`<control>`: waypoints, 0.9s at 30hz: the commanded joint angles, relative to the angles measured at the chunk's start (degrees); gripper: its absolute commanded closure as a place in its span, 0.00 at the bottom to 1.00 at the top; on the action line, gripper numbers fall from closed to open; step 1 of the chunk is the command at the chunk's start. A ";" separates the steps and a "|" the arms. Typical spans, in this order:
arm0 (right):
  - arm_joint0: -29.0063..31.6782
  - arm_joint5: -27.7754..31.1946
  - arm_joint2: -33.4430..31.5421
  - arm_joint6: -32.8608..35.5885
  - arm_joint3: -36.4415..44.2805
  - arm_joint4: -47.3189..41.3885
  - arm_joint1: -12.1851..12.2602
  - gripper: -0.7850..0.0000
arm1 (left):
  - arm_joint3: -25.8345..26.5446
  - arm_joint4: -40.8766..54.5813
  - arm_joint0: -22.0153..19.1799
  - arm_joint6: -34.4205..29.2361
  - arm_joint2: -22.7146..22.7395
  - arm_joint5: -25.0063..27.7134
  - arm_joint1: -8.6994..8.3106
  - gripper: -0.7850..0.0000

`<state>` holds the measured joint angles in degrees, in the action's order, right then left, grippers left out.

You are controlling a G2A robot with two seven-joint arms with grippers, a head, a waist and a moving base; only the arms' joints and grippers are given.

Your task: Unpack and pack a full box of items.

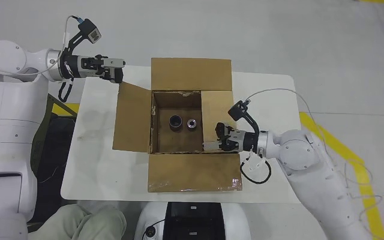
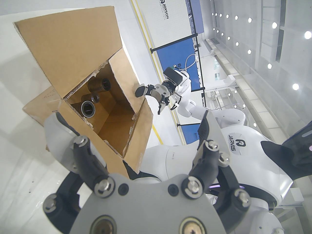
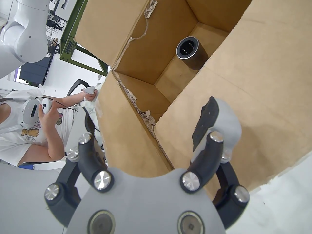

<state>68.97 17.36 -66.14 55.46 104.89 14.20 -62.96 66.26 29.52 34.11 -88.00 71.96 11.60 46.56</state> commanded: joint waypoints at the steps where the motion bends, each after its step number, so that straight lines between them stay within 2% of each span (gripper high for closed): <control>1: 0.09 0.07 -0.83 -0.32 0.32 -0.71 0.15 0.00 | 0.00 0.00 0.00 0.00 0.00 0.00 0.00 0.00; 9: 1.92 0.68 -6.92 -1.60 1.24 -3.26 1.16 0.00 | 0.00 0.00 0.00 0.00 0.00 0.00 0.00 0.00; 19: 7.40 2.14 -16.47 -2.82 0.61 -5.83 2.70 0.00 | 0.00 0.00 0.00 0.00 0.00 0.00 0.00 0.00; 27: 10.13 3.49 -19.59 -3.27 0.47 -7.19 3.35 0.00 | 0.00 0.00 0.00 0.00 0.00 0.00 0.00 0.00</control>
<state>78.99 20.61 -85.59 52.22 105.46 7.07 -59.67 66.26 29.52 34.11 -88.00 71.96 11.60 46.56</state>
